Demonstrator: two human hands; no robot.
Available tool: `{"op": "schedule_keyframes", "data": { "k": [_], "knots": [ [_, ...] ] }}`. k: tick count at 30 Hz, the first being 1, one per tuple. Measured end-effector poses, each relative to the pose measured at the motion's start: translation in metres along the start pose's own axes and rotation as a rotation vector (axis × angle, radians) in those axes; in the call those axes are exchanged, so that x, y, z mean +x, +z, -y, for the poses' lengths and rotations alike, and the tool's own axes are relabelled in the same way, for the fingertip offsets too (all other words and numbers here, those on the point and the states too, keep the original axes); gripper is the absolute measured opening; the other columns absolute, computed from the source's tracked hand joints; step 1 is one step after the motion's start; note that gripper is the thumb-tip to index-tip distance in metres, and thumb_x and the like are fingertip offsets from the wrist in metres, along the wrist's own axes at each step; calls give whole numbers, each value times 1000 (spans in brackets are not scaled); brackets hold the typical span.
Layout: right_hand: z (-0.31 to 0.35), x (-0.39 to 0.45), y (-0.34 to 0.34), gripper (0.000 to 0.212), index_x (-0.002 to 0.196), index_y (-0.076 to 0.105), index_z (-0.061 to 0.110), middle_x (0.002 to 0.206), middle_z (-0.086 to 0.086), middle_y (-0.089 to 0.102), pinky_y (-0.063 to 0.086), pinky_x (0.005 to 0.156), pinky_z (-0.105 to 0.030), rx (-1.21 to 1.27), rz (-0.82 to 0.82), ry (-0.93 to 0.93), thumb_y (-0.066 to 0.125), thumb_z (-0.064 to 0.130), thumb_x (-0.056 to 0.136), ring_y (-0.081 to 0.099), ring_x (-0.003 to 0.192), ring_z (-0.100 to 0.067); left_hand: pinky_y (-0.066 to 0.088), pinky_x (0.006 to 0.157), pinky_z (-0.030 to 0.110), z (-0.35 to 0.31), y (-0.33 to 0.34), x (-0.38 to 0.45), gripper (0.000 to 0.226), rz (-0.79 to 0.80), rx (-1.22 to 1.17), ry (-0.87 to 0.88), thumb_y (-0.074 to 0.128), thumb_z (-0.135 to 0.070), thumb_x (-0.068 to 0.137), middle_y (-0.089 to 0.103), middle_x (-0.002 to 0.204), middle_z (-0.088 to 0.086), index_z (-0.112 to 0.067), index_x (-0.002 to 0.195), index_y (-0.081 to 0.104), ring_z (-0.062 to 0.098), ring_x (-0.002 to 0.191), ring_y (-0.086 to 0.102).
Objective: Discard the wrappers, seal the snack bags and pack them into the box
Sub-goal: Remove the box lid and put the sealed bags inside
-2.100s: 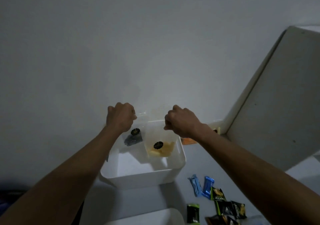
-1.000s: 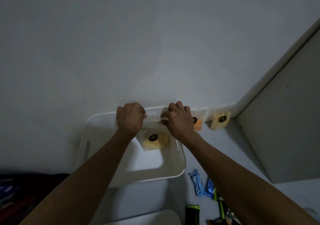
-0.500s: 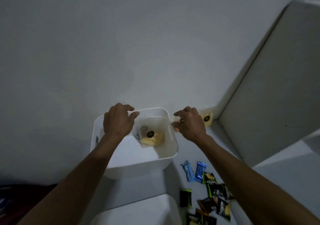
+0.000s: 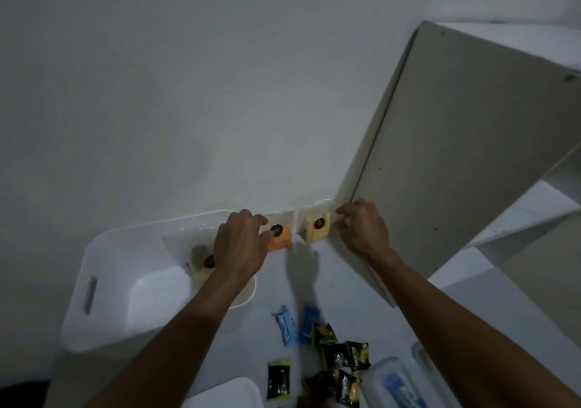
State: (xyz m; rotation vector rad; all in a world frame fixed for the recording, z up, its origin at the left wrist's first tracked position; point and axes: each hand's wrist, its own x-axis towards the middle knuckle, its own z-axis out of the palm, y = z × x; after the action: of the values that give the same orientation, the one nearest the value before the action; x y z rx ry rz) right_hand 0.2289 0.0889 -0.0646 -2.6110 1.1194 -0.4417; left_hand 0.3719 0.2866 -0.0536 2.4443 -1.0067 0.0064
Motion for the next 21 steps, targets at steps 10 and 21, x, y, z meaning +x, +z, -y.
{"op": "schedule_keyframes", "data": {
  "k": [10,21],
  "knots": [
    [-53,113,66,27,115,69,20,114,-7,62,49,85,-42,-68,63,-170,64,26,89,53,113,-30,51,71,42,-2,100,81,22,41,195,-93,64,-17,85,63,96,11,-14,106,70,34,92,58],
    [-74,139,122,18,86,75,23,90,0,64,43,64,-36,-193,-8,-325,76,20,69,59,90,-29,46,68,44,3,136,95,65,14,227,-86,30,-51,66,65,90,17,-5,84,73,38,88,61]
  ]
}}
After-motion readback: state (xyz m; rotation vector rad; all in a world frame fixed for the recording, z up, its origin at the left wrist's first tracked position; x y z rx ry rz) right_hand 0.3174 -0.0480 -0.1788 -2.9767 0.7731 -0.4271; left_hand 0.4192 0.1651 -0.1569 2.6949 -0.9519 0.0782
